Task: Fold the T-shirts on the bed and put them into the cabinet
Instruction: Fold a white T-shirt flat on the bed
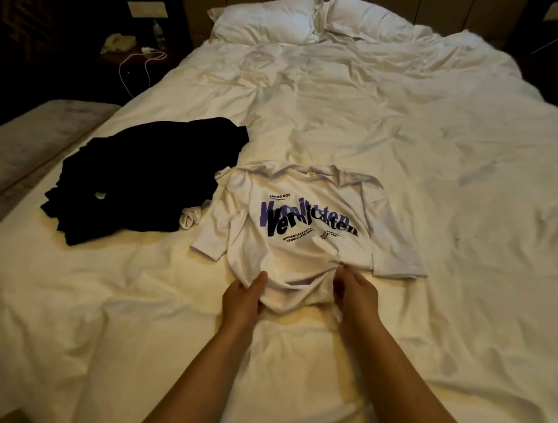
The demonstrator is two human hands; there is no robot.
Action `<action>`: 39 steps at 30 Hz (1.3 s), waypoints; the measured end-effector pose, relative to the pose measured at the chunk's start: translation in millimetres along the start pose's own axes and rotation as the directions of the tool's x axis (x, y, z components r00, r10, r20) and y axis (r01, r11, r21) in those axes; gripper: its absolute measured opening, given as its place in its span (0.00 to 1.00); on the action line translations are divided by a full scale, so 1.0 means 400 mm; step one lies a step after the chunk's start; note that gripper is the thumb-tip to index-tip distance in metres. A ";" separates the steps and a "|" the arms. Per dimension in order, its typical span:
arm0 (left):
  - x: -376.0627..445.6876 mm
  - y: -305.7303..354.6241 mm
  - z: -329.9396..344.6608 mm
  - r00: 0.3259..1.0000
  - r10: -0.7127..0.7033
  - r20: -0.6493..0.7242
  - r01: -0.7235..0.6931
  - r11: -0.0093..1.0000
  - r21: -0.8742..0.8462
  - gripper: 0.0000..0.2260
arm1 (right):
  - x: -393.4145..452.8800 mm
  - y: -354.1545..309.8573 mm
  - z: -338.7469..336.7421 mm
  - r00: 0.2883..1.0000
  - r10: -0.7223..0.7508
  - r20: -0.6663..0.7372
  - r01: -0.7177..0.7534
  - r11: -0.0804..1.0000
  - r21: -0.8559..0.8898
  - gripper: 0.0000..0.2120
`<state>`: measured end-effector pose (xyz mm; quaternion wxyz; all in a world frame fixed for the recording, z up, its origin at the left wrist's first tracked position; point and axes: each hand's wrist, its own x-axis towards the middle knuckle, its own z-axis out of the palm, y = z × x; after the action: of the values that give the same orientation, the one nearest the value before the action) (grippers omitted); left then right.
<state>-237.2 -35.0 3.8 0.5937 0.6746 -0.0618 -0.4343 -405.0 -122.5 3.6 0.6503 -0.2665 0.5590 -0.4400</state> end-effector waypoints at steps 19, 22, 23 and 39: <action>-0.018 0.039 0.022 0.976 0.215 0.021 -0.215 0.959 0.187 0.30 | -0.116 -0.003 0.053 0.913 -0.024 0.407 0.139 0.956 -0.258 0.04; -0.055 0.001 0.026 0.798 0.603 0.001 -0.520 0.688 0.505 0.32 | -0.119 0.016 0.040 0.883 -0.098 0.459 0.267 0.910 -0.318 0.12; -0.060 -0.004 0.023 0.710 0.700 0.079 -0.602 0.546 0.582 0.26 | -0.114 0.017 0.034 0.882 -0.139 0.449 0.309 0.892 -0.331 0.13; -0.006 0.036 -0.057 0.774 0.517 0.365 -0.626 0.541 0.561 0.09 | 0.042 -0.177 0.049 0.790 -0.520 0.324 0.564 0.411 -0.716 0.10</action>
<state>-217.3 -20.5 15.2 0.4202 0.7435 -0.4729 -0.2166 -405.9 -173.4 59.2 0.3016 -0.6989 0.5589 -0.3289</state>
